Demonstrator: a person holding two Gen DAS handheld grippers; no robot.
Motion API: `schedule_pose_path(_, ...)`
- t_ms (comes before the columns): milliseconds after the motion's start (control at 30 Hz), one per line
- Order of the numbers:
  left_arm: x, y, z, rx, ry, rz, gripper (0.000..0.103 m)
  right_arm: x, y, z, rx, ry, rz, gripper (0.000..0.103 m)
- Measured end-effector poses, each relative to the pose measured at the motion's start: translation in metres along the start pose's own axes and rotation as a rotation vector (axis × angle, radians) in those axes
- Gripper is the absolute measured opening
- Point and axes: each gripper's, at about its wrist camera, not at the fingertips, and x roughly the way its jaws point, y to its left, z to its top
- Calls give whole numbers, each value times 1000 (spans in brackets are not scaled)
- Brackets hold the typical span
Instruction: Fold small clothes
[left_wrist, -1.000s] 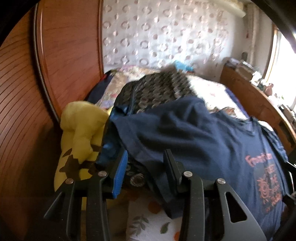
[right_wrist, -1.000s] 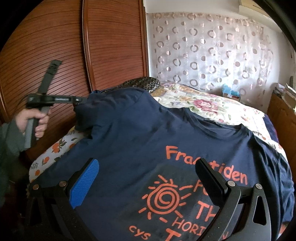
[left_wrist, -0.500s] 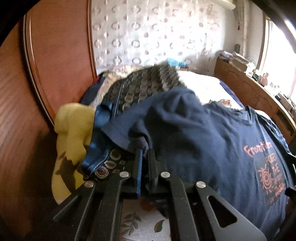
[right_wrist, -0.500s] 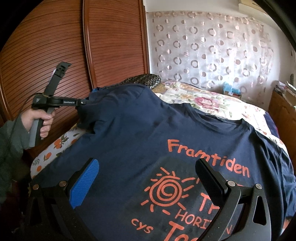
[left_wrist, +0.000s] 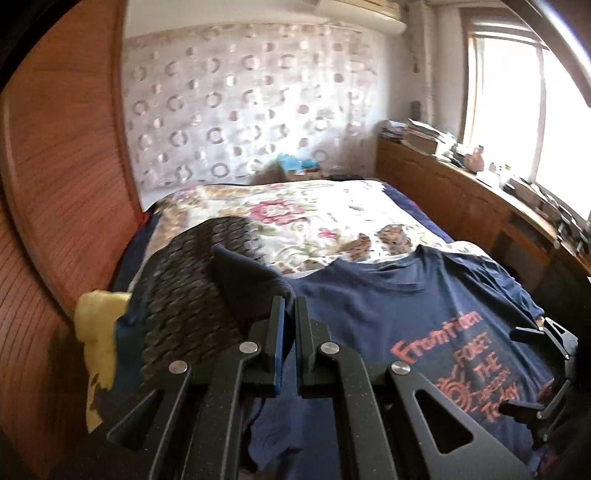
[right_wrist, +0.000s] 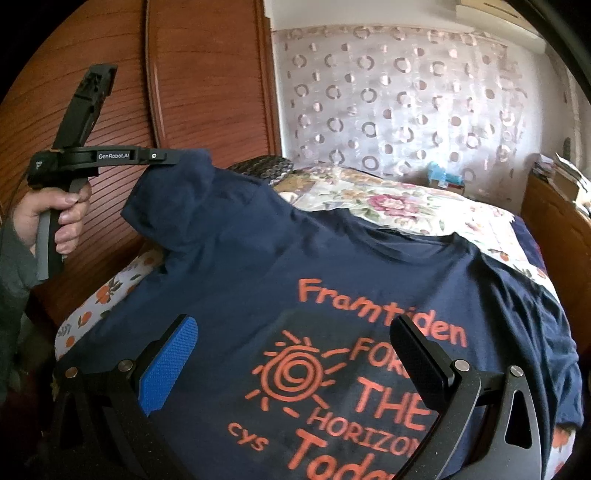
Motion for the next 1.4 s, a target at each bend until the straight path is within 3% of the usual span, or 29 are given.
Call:
schedule_pose_path(167, 18, -32, 6, 47, 22, 7, 6, -5, -1, -5, 9, -5, -15, 103)
schedule_pose_path(267, 18, -38, 3, 40, 21, -28, 21, -7, -2, -9, 29, -5, -23, 103)
schedule_pose_path(333, 12, -40, 0, 36, 5, -49, 37, -6, -1, -13, 42, -2, -28, 103)
schedule_pose_path(500, -6, -40, -6, 38, -14, -55, 43, 0, 2, -11, 64, 7, -36, 103)
schedule_pose_path(567, -13, -38, -10, 39, -25, -45, 52, 2, 7, -10, 67, 7, -36, 103)
schedule_pose_path(633, -19, -34, -15, 33, -36, -39, 71, 5, 8, -7, 65, 8, -37, 103)
schedule_pose_path(700, -24, -29, -22, 21, -49, -37, 79, 7, 9, -5, 58, 11, -36, 103)
schedule_pose_path(833, -29, -20, -33, 3, -51, -22, 79, 14, 13, 0, 27, 17, -32, 103)
schedule_pose_path(933, -27, -13, -36, -1, -43, -8, 79, 26, 8, 9, 5, 34, 3, 96)
schedule_pose_path(1000, -27, -7, -38, -10, -43, -3, 79, 40, 8, 16, -18, 53, 32, 81)
schedule_pose_path(1167, -26, 4, -40, -26, -46, 4, 79, 84, 11, 41, -88, 87, 87, 63)
schedule_pose_path(1400, -22, 18, -43, -49, -41, 27, 79, 154, 26, 64, -180, 174, 151, 57)
